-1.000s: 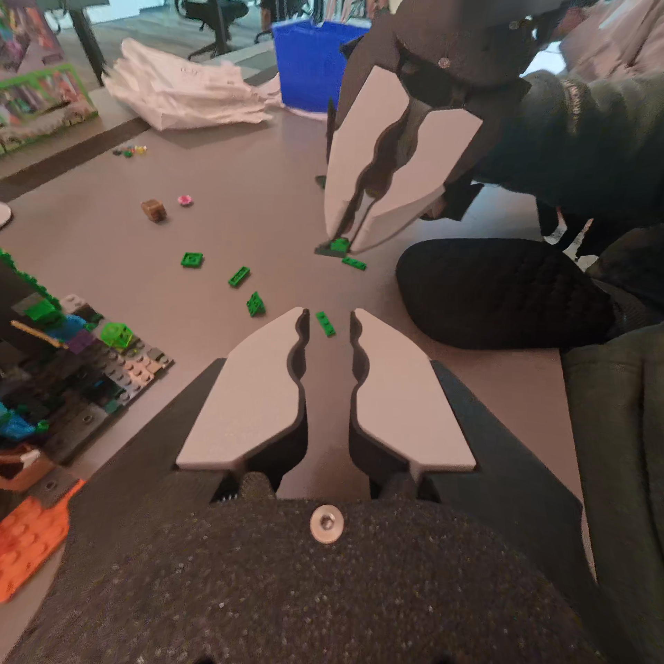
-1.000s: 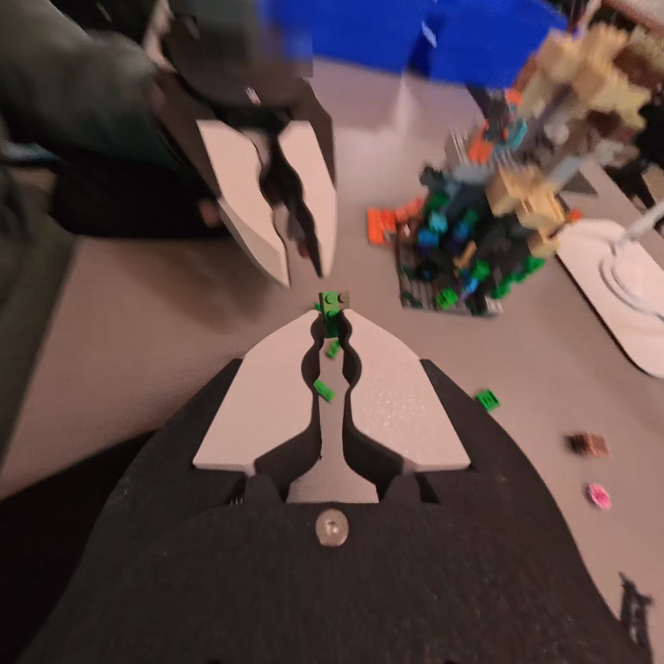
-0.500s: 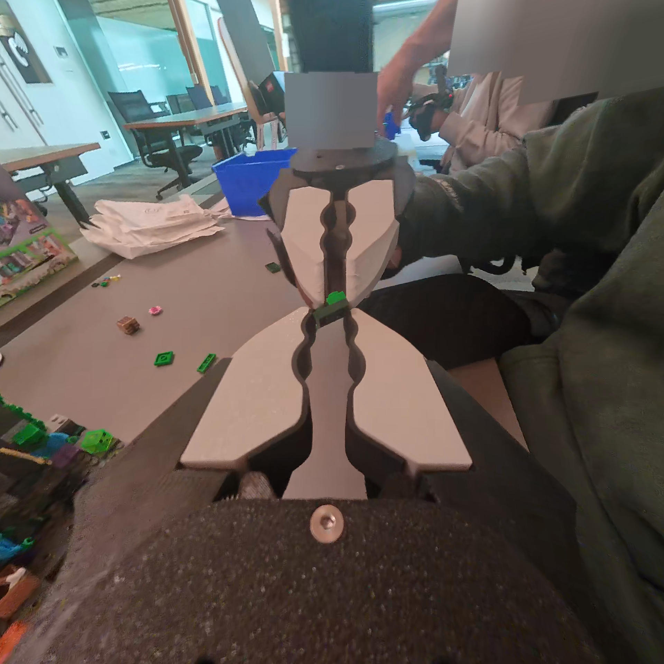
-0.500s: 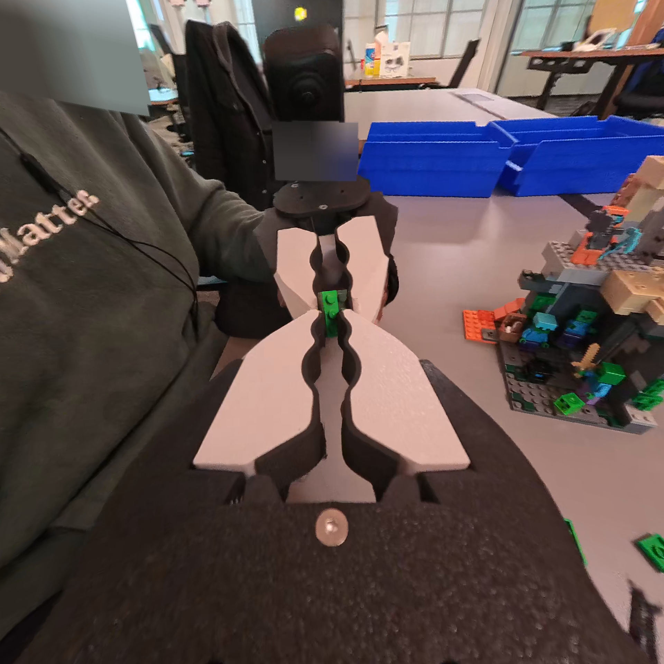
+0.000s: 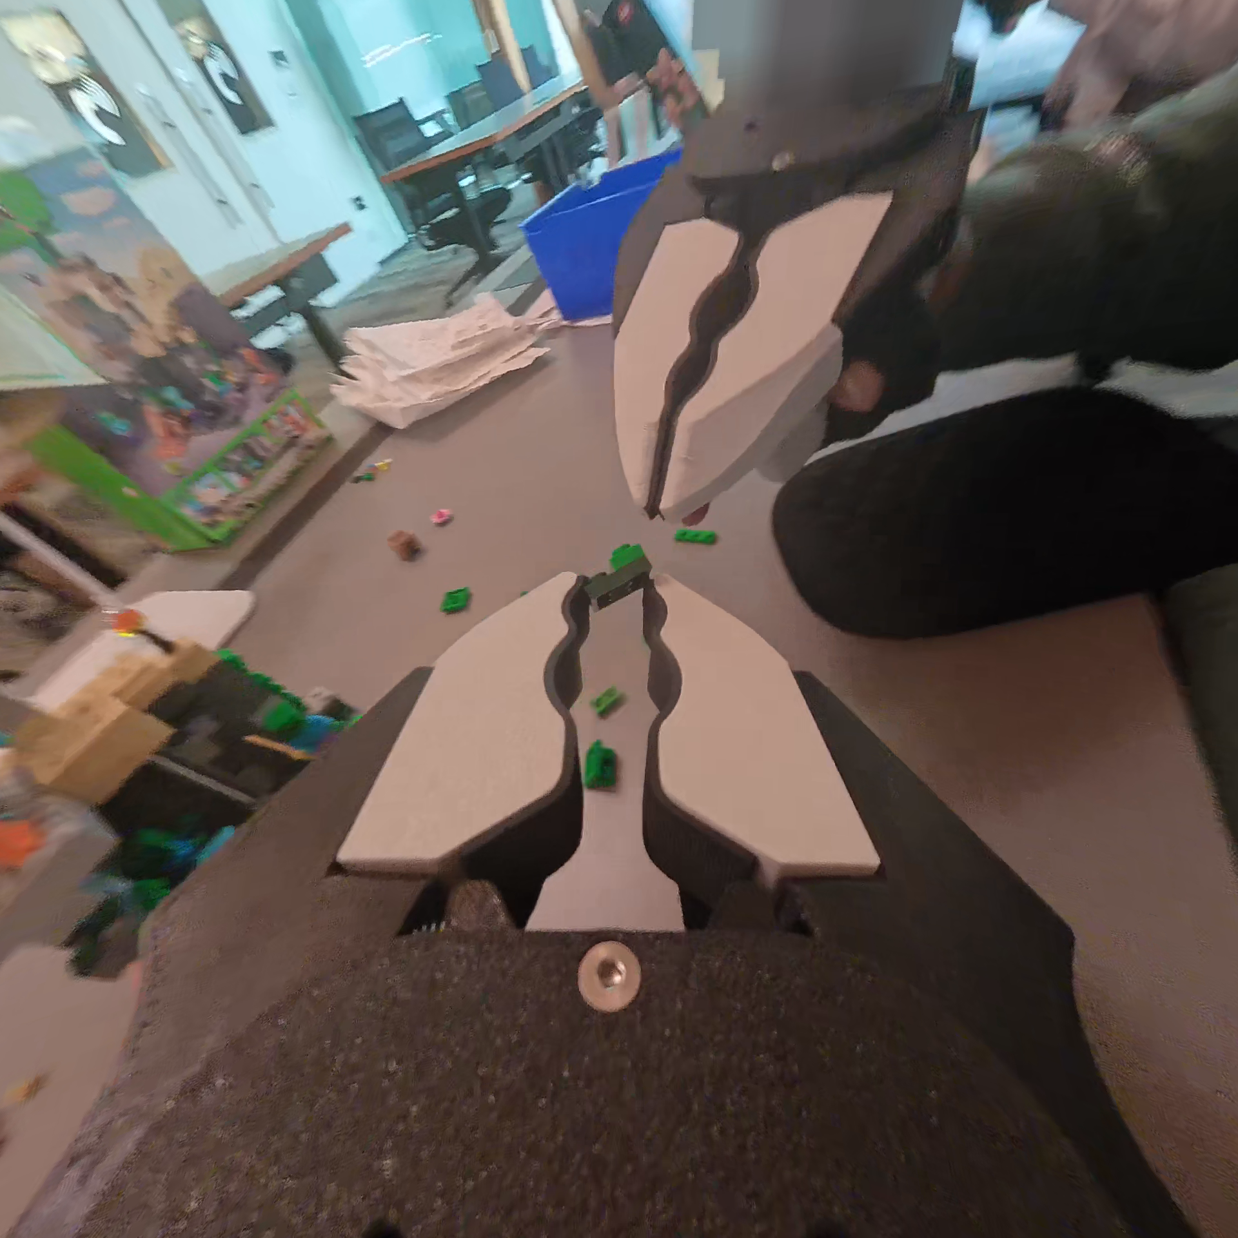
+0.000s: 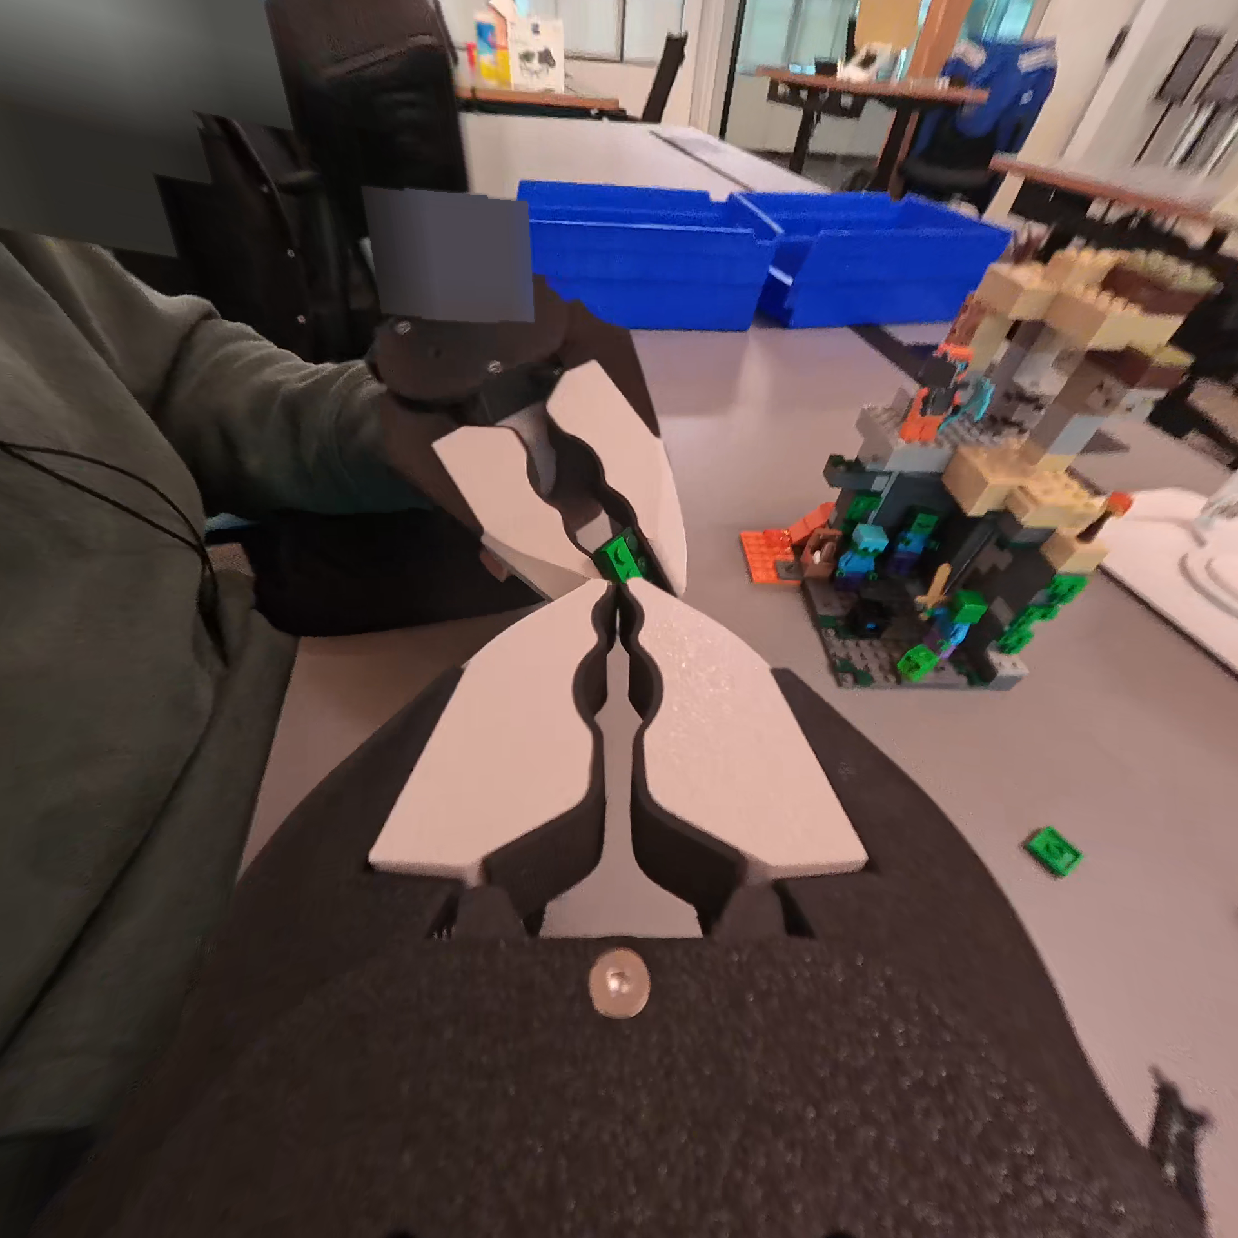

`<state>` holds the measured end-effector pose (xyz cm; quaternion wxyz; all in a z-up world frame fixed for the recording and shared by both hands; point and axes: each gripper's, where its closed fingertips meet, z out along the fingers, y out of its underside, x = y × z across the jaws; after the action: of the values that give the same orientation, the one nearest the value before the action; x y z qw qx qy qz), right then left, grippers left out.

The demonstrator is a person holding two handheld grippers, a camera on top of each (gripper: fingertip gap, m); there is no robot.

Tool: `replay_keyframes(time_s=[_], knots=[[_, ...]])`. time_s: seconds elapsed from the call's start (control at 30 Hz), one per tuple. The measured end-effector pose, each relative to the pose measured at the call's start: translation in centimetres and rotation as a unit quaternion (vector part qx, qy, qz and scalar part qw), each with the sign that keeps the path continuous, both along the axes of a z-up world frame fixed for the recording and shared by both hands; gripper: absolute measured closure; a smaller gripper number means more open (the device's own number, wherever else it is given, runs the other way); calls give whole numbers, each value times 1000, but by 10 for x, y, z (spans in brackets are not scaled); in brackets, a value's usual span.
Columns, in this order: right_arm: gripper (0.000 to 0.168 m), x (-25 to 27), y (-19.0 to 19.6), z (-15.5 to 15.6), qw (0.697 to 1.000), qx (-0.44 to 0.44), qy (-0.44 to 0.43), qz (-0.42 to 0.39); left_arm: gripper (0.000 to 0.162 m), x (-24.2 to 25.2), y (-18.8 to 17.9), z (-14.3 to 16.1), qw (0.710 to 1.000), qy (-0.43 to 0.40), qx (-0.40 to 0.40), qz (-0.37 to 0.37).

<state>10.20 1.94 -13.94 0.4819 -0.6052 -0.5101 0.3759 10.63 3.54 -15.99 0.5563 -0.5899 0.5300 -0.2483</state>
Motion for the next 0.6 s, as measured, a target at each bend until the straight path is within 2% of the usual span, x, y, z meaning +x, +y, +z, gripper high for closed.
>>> replay_keyframes(time_s=[0.03, 0.07, 0.17, 0.23, 0.37, 0.47, 0.6], knots=[[167, -1, 0, -1, 1000, -22, 1, -6, 147, -1, 3, -1, 999, 15, 27, 17], [155, -2, 1, -3, 999, -51, -2, -12, 147, -2, 6, -1, 998, 29, 52, 32], [137, -5, 3, -12, 990, -135, 3, -36, 147, -5, 11, 0, 988, 59, 125, 65], [132, -8, 5, -12, 982, -179, 27, -47, 147, -6, 12, 1, 980, 78, 164, 76], [131, -15, 6, -14, 971, -232, 37, -53, 147, -5, 10, 0, 969, 98, 210, 83], [143, -17, 7, -15, 974, -217, 30, -53, 147, -5, 9, 2, 961, 106, 238, 90], [144, -15, 8, -18, 982, -184, 8, -49, 146, -4, 8, -3, 972, 94, 200, 77]])
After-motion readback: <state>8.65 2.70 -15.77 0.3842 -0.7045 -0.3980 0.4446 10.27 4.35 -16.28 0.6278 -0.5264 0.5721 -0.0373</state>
